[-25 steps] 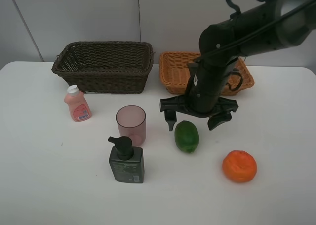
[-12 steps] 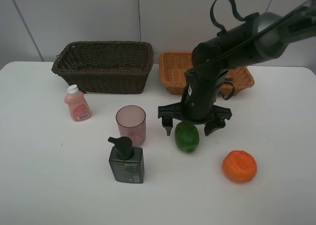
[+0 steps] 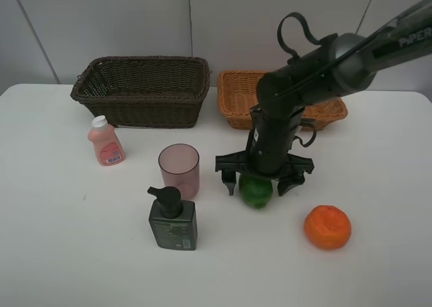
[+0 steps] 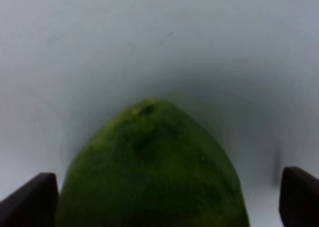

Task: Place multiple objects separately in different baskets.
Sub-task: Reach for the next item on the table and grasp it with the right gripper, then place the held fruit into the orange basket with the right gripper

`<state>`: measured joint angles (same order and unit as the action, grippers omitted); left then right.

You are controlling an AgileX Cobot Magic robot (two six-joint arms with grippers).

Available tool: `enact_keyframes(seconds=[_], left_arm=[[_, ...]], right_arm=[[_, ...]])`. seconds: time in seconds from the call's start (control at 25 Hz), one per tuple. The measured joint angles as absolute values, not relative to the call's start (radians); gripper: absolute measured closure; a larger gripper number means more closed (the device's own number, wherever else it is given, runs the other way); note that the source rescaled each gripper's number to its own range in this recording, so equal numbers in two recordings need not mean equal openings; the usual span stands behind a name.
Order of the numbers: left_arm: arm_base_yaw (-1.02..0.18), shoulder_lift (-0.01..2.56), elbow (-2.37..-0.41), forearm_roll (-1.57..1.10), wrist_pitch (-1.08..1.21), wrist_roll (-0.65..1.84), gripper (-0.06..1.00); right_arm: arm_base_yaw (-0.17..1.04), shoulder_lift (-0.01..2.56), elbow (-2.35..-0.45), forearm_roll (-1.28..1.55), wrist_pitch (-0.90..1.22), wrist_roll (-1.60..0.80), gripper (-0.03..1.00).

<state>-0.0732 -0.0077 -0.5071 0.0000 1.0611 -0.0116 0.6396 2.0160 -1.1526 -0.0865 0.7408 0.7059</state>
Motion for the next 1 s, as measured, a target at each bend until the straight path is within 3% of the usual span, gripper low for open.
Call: enact_keyframes(seconds=[0.04, 0.08, 0.12, 0.16, 0.72, 1.0], left_arm=[[-0.073, -0.008, -0.507, 0.000, 1.061, -0.012, 0.05], [-0.073, -0.008, -0.507, 0.000, 1.061, -0.012, 0.05], [-0.073, -0.008, -0.507, 0.000, 1.061, -0.012, 0.05], [-0.073, -0.008, -0.507, 0.000, 1.061, -0.012, 0.05], [-0.073, -0.008, -0.507, 0.000, 1.061, -0.012, 0.05], [-0.073, -0.008, -0.507, 0.000, 1.061, -0.012, 0.05]], right_arm=[[0.640, 2.016, -1.153, -0.087, 0.740, 0.706, 0.35], [0.640, 2.016, -1.153, -0.087, 0.740, 0.707, 0.58], [0.640, 2.016, -1.153, -0.085, 0.738, 0.707, 0.88], [0.640, 2.016, -1.153, -0.085, 0.738, 0.707, 0.91], [0.640, 2.016, -1.153, -0.085, 0.756, 0.707, 0.92], [0.625, 1.949, -1.274, -0.092, 0.960, 0.540, 0.92]])
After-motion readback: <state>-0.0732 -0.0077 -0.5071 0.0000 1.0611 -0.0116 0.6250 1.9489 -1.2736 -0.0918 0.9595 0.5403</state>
